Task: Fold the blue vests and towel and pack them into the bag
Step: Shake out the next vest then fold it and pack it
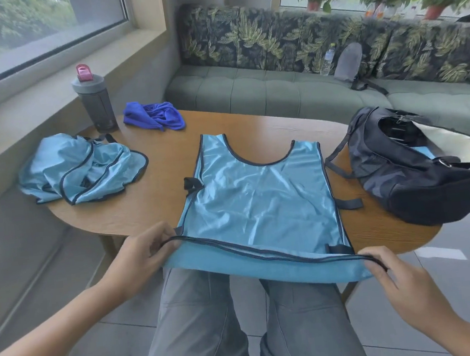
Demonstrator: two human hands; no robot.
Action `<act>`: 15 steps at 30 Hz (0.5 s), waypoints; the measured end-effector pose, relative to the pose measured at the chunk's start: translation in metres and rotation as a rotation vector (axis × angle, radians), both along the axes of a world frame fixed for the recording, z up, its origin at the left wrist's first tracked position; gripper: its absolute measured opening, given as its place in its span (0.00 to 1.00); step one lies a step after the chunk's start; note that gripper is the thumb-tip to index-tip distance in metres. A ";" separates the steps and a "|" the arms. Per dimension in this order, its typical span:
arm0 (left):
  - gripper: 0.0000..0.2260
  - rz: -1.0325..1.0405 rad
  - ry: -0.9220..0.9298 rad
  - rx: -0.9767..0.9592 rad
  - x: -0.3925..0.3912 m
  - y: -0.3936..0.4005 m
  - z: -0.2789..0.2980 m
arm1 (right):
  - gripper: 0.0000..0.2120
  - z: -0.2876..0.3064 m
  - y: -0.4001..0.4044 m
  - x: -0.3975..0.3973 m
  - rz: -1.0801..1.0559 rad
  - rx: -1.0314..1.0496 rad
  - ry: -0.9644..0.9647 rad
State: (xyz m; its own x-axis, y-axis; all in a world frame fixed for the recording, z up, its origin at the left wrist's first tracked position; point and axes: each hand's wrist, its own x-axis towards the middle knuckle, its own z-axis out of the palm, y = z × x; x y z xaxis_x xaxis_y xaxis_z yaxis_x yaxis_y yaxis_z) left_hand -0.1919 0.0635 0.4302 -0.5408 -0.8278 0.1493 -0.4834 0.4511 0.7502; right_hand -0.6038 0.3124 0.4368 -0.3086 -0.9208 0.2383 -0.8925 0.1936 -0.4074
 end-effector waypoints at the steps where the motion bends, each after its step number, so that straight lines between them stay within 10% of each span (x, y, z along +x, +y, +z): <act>1: 0.06 -0.002 -0.006 0.005 -0.001 -0.001 0.001 | 0.09 0.002 -0.001 0.002 0.004 -0.011 0.015; 15: 0.09 0.116 -0.001 -0.047 -0.023 -0.052 0.036 | 0.12 0.038 -0.071 0.000 -0.109 -0.165 -0.110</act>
State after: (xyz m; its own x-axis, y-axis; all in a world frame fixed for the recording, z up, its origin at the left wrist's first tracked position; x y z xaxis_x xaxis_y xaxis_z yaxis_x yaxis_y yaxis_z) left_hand -0.2146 0.0114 0.4661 -0.4421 -0.8769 0.1887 -0.5352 0.4268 0.7290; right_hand -0.6041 0.2410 0.4749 -0.4369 -0.8318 0.3425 -0.8181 0.2091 -0.5357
